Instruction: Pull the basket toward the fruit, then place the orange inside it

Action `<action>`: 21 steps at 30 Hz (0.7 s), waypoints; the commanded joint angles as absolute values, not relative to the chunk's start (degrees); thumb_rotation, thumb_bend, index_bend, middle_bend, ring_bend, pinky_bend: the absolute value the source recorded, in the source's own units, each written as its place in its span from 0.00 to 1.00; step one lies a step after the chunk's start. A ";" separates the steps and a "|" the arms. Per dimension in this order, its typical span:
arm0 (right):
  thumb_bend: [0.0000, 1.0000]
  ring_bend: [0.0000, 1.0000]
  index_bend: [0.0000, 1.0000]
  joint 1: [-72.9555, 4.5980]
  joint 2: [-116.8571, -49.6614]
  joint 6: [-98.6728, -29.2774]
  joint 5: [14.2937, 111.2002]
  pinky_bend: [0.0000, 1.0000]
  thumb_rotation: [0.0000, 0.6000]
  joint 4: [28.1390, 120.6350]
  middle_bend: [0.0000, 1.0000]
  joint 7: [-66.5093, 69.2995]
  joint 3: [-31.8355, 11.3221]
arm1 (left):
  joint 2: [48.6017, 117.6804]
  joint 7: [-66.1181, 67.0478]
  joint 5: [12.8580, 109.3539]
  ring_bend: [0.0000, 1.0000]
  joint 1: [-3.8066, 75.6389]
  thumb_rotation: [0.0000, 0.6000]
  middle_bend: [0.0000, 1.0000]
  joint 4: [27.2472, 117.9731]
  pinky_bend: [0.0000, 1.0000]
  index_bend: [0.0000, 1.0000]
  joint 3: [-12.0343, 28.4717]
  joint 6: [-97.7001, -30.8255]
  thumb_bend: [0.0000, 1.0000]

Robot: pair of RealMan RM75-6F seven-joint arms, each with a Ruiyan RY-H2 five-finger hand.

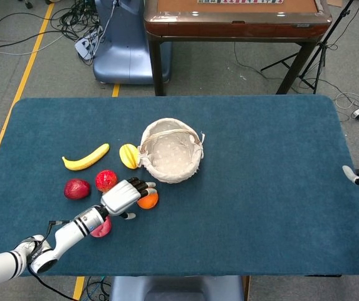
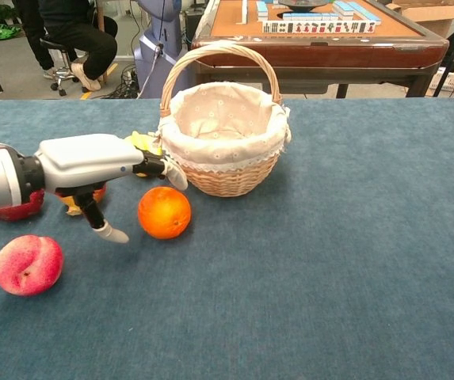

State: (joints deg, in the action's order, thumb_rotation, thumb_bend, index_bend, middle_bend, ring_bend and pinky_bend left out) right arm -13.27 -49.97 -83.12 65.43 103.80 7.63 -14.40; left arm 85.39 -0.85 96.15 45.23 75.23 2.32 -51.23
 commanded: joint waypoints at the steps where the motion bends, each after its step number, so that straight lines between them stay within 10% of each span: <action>1: 0.16 0.00 0.00 -12.80 -49.73 -83.16 65.50 0.13 1.00 103.62 0.00 8.18 -14.63 | 86.11 0.02 95.05 0.21 45.78 1.00 0.16 74.76 0.20 0.23 2.46 -50.45 0.15; 13: 0.16 0.00 0.00 -11.21 -49.27 -82.66 65.76 0.13 1.00 102.72 0.00 10.52 -15.45 | 90.92 1.62 92.02 0.33 46.68 1.00 0.27 69.29 0.22 0.32 2.66 -50.49 0.15; 21: 0.16 0.00 0.00 -10.51 -49.00 -82.51 65.97 0.13 1.00 102.68 0.00 11.40 -16.01 | 93.23 0.57 92.60 0.52 45.13 1.00 0.53 65.61 0.33 0.50 2.11 -55.88 0.15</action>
State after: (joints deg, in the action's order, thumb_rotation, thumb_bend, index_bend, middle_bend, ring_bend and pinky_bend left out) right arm -10.53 -48.99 -82.53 65.98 102.69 11.38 -15.99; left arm 92.89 0.86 92.21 45.66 66.36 2.36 -54.66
